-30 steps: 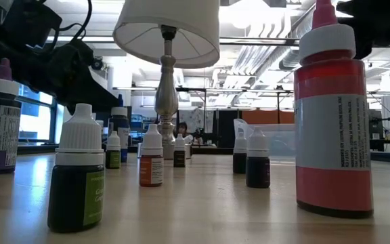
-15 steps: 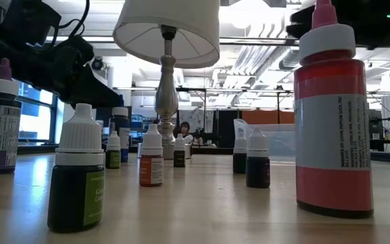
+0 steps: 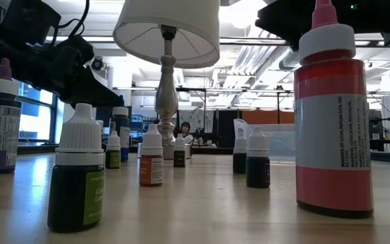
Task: Pick & Place food coloring
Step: Put the large blue food coloring bottle into the transparent bin
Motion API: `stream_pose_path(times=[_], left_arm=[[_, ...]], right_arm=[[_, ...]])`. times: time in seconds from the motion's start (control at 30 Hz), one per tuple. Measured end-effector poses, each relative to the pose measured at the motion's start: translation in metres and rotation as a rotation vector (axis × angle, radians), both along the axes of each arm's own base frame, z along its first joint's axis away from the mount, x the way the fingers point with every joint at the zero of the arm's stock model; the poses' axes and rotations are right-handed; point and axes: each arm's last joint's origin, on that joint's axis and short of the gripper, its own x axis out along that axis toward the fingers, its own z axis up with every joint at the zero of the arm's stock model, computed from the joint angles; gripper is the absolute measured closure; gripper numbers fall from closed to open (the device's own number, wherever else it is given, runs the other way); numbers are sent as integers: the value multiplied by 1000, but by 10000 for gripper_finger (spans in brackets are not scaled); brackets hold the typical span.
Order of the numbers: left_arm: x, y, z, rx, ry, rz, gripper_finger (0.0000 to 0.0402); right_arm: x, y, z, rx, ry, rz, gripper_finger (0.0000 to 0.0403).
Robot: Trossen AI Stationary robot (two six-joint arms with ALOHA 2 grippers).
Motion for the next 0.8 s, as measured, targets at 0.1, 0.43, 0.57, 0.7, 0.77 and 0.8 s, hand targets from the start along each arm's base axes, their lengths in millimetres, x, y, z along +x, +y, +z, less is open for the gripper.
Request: stream_pose_path(times=[0.1,0.43,0.57,0.7,0.77,0.8], left_arm=[[0,0,0,-4,-1,-8,339],[0,-1,0,-29,-9,-20,373],[1,-2,0,-46,-9,-75,367],[1,-3,0,-48,-2,-84,337],[0,-2,-1,-38,8,-82,315],[0,-2,-1,-28,9,-75,304]], right_arm=[[1,0,-1,-16,14,-6,263],[1,0,-2,-17,19,-6,263],[1,0,-1,-17,19,-6,263],[1,0,-2,0,25,0,263],[1,0,-2,5,24,2,263],[1,0,-2,5,24,2,263]])
